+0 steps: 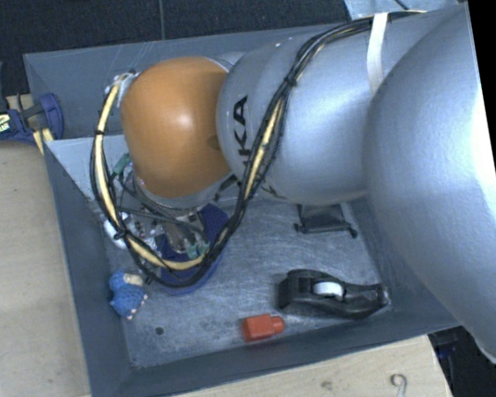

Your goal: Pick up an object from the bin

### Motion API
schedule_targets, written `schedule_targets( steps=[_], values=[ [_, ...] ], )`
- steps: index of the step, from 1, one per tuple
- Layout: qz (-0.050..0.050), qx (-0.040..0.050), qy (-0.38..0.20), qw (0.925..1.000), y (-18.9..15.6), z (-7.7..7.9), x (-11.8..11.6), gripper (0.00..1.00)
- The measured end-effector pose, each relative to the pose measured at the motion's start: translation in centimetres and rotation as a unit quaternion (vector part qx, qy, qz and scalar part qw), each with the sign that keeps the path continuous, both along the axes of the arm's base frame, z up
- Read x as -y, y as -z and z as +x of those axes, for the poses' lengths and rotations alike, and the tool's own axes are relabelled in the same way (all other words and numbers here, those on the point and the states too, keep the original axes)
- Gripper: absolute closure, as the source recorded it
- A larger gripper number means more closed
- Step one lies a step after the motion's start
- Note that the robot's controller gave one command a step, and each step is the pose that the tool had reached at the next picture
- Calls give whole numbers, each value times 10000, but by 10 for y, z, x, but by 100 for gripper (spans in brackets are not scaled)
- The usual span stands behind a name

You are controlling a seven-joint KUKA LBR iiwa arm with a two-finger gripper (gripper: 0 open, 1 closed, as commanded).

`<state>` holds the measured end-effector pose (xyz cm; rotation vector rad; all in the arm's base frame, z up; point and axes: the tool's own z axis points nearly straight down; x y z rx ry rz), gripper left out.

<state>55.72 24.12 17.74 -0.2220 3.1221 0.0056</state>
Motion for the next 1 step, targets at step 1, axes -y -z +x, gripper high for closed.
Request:
schedule_targets(
  steps=[1],
  values=[
    [-16,-43,10,10000,5,-2,1,0]
  ],
)
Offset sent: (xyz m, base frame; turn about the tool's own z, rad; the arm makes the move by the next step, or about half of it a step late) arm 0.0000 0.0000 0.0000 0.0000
